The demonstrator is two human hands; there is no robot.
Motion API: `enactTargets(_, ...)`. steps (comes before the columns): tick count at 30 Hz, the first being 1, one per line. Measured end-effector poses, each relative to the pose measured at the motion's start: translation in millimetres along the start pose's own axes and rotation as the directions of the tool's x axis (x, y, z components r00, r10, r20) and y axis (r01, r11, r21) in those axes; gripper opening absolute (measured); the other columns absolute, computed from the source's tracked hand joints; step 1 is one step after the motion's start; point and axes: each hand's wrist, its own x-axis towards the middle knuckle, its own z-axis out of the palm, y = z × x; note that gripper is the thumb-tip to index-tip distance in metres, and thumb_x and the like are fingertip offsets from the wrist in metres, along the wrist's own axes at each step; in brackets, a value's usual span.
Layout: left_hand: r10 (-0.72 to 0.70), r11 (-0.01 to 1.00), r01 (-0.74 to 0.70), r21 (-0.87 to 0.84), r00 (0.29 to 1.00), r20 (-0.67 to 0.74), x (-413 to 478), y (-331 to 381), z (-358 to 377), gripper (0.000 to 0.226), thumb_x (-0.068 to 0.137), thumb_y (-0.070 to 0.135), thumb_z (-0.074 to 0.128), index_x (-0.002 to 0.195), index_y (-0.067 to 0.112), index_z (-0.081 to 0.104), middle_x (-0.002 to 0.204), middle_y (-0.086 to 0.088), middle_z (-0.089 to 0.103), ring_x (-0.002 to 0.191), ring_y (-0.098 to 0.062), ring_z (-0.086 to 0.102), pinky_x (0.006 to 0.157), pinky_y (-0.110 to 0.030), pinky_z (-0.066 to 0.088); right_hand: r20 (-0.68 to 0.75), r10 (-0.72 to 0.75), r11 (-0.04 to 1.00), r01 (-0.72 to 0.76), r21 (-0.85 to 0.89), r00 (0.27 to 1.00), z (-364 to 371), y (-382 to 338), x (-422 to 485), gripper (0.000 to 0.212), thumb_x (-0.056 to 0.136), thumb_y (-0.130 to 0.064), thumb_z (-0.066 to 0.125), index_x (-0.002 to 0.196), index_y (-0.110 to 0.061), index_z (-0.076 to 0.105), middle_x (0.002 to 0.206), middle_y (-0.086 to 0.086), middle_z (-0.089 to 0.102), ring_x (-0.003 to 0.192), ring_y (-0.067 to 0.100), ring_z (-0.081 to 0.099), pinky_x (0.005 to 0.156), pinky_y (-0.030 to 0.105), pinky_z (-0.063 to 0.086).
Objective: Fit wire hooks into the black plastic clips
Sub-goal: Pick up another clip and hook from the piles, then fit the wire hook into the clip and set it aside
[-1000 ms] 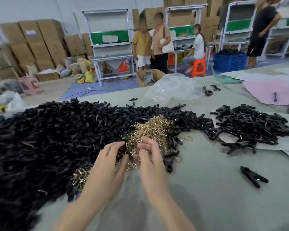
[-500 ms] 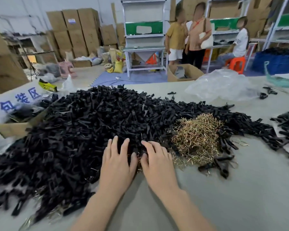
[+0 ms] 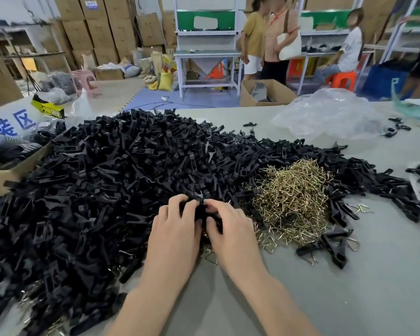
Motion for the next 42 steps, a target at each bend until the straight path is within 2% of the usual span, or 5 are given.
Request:
enactTargets(4, -0.138, 0.987, 0.142, -0.079, 0.989, 0.056, -2.1, -0.5, -1.0, 0.038, 0.094, 0.026, 0.062, 0.131, 0.018, 0.057, 0.145, -0.008, 0.043, 0.109, -0.030, 0.059, 0.083, -0.040, 0.054, 0.008, -0.033, 0.999, 0.033, -0.013, 0.999, 0.0, -0.7, -0.2, 0.021, 0.101, -0.029, 0.053, 0.116, -0.037, 0.065, 0.117, -0.022, 0.063, 0.109, 0.005, 0.051, 0.099, 0.029, 0.034)
enactTargets(18, 0.020, 0.995, -0.016, -0.098, 0.999, 0.042, -3.4, -7.6, 1.0, 0.033, 0.089, 0.021, 0.070, 0.121, 0.022, 0.063, 0.123, -0.003, 0.062, 0.098, -0.025, 0.064, 0.083, -0.038, 0.049, 0.048, -0.012, 0.999, 0.009, 0.052, 0.999, -4.5, 0.6, 0.5, 0.035, 0.101, -0.032, 0.053, 0.136, -0.040, 0.056, 0.114, -0.018, 0.061, 0.107, 0.008, 0.048, 0.103, 0.032, 0.036)
enactTargets(27, 0.062, 0.945, -0.062, -0.323, 0.998, -0.011, -6.7, -8.6, -5.7, 0.029, 0.091, 0.024, 0.063, 0.118, 0.033, 0.058, 0.114, 0.015, 0.051, 0.100, -0.002, 0.051, 0.069, -0.006, 0.039, 0.009, 0.001, 0.968, -0.003, 0.252, 1.000, -11.1, -3.3, -2.5, 0.030, 0.100, -0.052, 0.041, 0.118, -0.041, 0.062, 0.111, -0.026, 0.063, 0.111, -0.005, 0.048, 0.105, 0.032, 0.038)
enactTargets(36, -0.087, 0.882, 0.033, -0.471, 0.992, -0.094, -5.7, -8.0, -16.8, 0.022, 0.094, 0.035, 0.057, 0.116, 0.035, 0.058, 0.112, 0.026, 0.052, 0.110, -0.002, 0.053, 0.087, -0.023, 0.048, 0.026, 0.175, 0.845, -0.164, 0.509, 0.984, -20.3, 3.5, 2.5, 0.008, 0.093, -0.041, 0.068, 0.098, -0.044, 0.062, 0.100, -0.027, 0.068, 0.101, -0.008, 0.062, 0.080, 0.004, 0.041)
enactTargets(42, -0.124, 0.838, 0.045, -0.544, 0.986, -0.110, -5.7, -3.8, -21.9, 0.024, 0.090, 0.043, 0.060, 0.113, 0.044, 0.053, 0.111, 0.027, 0.052, 0.107, -0.005, 0.056, 0.083, -0.018, 0.046, 0.053, 0.192, 0.781, -0.185, 0.596, 0.980, -25.4, 3.4, 2.7, 0.018, 0.096, -0.038, 0.066, 0.106, -0.047, 0.055, 0.100, -0.018, 0.074, 0.104, -0.004, 0.066, 0.088, 0.021, 0.048)
